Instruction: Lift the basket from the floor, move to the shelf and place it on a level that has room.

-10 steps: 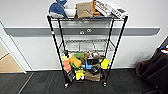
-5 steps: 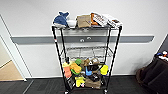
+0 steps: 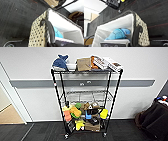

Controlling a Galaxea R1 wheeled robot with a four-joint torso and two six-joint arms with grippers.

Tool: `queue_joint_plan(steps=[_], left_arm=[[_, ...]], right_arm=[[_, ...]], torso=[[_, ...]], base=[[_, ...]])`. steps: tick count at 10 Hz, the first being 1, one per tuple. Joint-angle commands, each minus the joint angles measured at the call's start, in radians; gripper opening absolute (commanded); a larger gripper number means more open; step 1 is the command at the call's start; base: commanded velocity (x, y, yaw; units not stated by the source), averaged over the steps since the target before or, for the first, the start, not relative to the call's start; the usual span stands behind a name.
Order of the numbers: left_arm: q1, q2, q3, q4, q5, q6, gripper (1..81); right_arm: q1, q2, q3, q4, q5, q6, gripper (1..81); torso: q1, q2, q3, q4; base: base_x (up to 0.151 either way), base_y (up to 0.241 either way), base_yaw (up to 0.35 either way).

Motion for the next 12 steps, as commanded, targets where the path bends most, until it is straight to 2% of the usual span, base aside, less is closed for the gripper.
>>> queue_joint_plan(steps=[1,4,6,9,10,11,12], left_arm=[[-0.103,-0.034,0.013,0.008,0.025,-0.006,1.0],[-0.103,-0.033,0.013,0.008,0.025,-0.004,1.0],[-0.103,-0.027,0.013,0.009,0.025,-0.004,1.0],[-0.099,-0.013,0.003,0.057,0.041,-0.004,1.0],[-0.096,-0.013,0.003,0.065,0.041,-0.004,1.0],[-0.093,-0.013,0.003,0.065,0.041,-0.004,1.0],[-0.088,-0.010,0.002,0.068,0.042,-0.004,1.0]], right_arm=[[0.114,-0.029,0.022,0.007,-0.023,0.001,1.0],[0.113,-0.028,0.019,0.007,-0.023,0.001,1.0],[0.113,-0.028,0.018,0.007,-0.023,0.001,1.0],[0.107,-0.026,0.015,0.007,-0.023,0.001,1.0],[0.102,-0.026,0.015,0.007,-0.023,-0.001,1.0],[0.091,-0.026,0.015,0.007,-0.023,0.001,1.0],[0.081,-0.026,0.015,0.007,-0.023,0.001,1.0]], torso=[[-0.022,0.084,0.000,0.000],[-0.008,0.058,-0.001,0.000],[-0.013,0.065,0.091,0.000],[-0.013,0.065,0.180,0.000],[-0.014,0.065,0.178,0.000],[-0.014,0.065,0.149,0.000],[-0.015,0.064,0.170,0.000]], base=[[0.000,0.000,0.000],[0.000,0.000,0.000],[0.000,0.000,0.000],[0.000,0.000,0.000],[0.000,0.000,0.000],[0.000,0.000,0.000],[0.000,0.000,0.000]])
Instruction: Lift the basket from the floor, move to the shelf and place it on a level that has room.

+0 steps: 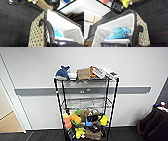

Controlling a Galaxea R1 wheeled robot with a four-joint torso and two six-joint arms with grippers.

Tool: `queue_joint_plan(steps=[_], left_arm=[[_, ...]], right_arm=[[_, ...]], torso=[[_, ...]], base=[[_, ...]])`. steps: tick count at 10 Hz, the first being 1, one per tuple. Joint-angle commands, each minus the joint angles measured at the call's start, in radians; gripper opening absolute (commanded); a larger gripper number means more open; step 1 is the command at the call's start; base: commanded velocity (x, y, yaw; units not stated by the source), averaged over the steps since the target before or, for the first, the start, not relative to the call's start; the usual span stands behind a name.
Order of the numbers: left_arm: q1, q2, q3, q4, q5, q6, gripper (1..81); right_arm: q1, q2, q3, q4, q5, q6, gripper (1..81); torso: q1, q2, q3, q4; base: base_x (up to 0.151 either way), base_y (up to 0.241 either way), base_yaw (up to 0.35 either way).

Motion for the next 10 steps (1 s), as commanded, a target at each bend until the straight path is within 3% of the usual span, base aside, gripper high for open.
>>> queue_joint_plan(steps=[1,8,10], left_arm=[[-0.097,-0.019,-0.004,0.019,0.032,-0.005,1.0],[-0.080,0.008,-0.060,0.031,0.032,-0.005,1.0],[-0.080,0.011,-0.057,0.031,0.032,-0.005,1.0]], right_arm=[[0.090,-0.024,0.022,0.008,-0.025,0.001,1.0],[0.080,-0.002,0.009,0.008,-0.018,-0.001,1.0],[0.078,-0.004,0.008,0.008,-0.018,-0.001,1.0]], torso=[[0.000,0.000,0.000,0.000],[0.000,0.000,0.002,0.000],[-0.002,-0.001,0.002,0.000]], base=[[0.000,0.000,0.000],[0.000,0.000,0.000],[0.081,0.000,0.000]])
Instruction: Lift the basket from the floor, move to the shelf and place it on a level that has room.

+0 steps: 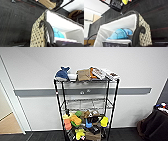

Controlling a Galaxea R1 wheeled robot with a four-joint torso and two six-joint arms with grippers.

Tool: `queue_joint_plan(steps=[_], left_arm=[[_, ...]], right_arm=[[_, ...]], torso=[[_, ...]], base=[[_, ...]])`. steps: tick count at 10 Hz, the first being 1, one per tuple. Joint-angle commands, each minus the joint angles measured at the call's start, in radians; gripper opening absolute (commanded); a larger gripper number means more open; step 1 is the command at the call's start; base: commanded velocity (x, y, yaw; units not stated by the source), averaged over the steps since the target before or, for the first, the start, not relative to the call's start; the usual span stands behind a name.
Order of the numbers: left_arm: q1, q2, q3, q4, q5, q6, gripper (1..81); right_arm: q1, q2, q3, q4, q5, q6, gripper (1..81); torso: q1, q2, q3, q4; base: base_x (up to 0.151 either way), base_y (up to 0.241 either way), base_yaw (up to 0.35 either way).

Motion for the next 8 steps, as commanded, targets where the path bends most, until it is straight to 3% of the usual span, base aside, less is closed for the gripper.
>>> queue_joint_plan(steps=[1,8], left_arm=[[-0.119,-0.026,0.017,0.014,0.012,-0.004,1.0],[-0.119,-0.025,0.019,0.013,0.012,-0.004,1.0]], right_arm=[[0.130,-0.018,0.015,0.008,-0.015,-0.001,1.0],[0.130,-0.021,0.015,0.008,-0.015,-0.001,1.0]], torso=[[0.000,0.000,0.000,0.000],[0.000,0.000,0.000,0.000]], base=[[0.091,-0.064,0.000],[0.096,-0.047,0.000]])
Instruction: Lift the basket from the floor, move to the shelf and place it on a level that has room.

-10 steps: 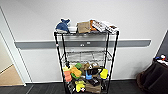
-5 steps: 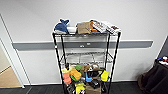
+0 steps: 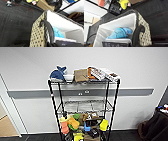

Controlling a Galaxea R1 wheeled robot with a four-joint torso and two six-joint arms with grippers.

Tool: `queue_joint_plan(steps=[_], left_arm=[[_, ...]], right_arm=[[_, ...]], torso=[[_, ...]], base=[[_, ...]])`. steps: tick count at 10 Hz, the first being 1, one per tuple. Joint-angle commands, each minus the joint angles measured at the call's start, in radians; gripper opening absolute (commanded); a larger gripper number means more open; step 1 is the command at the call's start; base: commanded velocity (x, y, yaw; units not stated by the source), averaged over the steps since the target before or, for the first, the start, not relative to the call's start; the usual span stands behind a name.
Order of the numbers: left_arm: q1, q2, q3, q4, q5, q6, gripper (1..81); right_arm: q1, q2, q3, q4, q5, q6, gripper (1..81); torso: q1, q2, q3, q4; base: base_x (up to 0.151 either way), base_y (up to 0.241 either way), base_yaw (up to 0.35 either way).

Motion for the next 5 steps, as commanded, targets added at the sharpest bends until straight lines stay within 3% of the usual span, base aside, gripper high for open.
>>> queue_joint_plan(steps=[1,5], left_arm=[[-0.111,-0.031,0.017,0.011,0.018,-0.005,1.0],[-0.111,-0.033,0.018,0.009,0.018,-0.005,1.0]], right_arm=[[0.125,-0.018,0.018,0.008,-0.023,-0.001,1.0],[0.125,-0.016,0.021,0.008,-0.023,-0.001,1.0]], torso=[[0.000,0.000,0.000,0.000],[0.000,0.000,0.000,0.000]], base=[[0.112,0.000,0.000],[0.113,0.000,0.000]])
